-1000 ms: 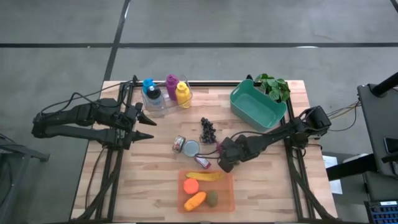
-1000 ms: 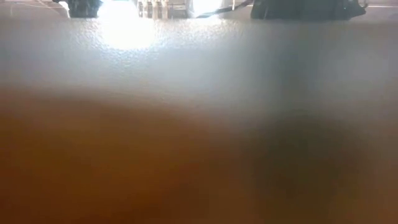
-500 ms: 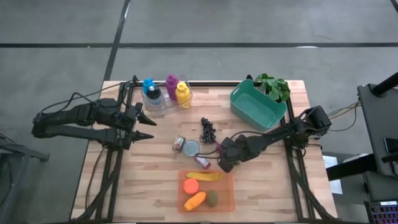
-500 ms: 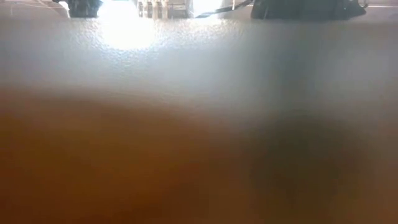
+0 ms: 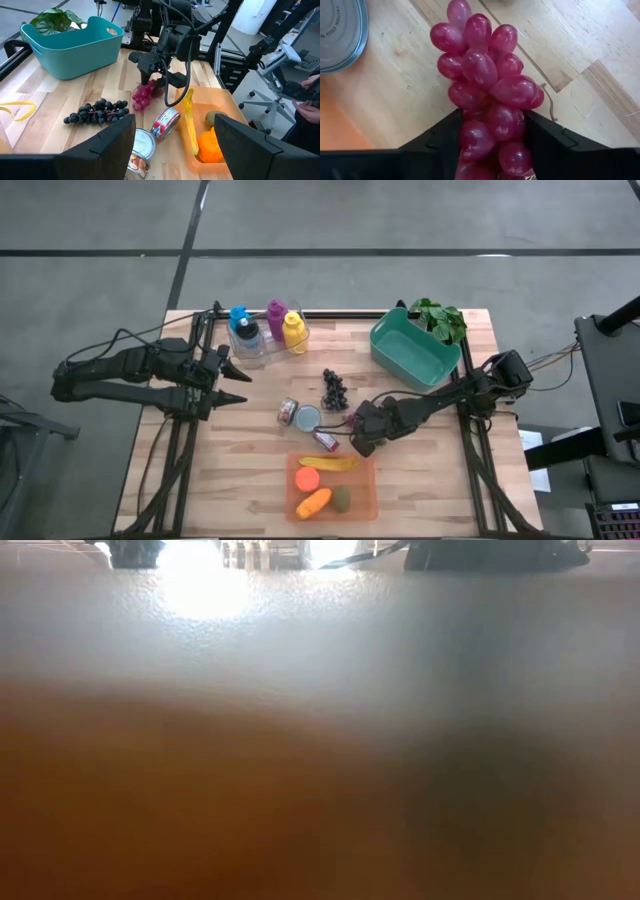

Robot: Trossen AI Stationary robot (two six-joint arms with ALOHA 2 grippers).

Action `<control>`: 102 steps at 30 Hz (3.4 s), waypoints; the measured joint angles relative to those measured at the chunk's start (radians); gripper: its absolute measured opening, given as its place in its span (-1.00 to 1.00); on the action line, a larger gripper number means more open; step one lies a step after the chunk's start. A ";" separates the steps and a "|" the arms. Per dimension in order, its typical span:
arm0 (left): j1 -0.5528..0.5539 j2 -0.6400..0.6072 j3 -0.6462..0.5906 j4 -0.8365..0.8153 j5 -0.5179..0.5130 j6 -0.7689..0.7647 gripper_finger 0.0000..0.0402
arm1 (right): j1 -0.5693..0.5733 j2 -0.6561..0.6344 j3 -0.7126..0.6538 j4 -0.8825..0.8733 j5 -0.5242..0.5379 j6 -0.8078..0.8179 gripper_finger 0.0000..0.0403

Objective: Pick & Place Food Item
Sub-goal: Put the pink grapes into the orange bin

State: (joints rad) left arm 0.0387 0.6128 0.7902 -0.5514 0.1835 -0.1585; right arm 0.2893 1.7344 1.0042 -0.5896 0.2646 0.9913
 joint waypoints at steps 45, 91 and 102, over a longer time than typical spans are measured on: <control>0.000 0.000 0.000 0.000 0.000 0.000 0.37 | 0.031 -0.436 0.000 0.174 0.027 -0.150 -0.41; 0.000 0.000 0.000 0.000 0.000 0.000 0.37 | 0.420 -0.020 0.000 0.634 0.105 -0.733 -0.41; 0.000 0.000 0.000 0.000 0.000 0.000 0.37 | 0.420 -0.021 0.000 0.631 0.152 -0.657 -0.41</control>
State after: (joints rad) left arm 0.0385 0.6129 0.7902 -0.5516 0.1835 -0.1585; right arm 0.7090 1.7138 1.0039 0.0419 0.4166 0.3339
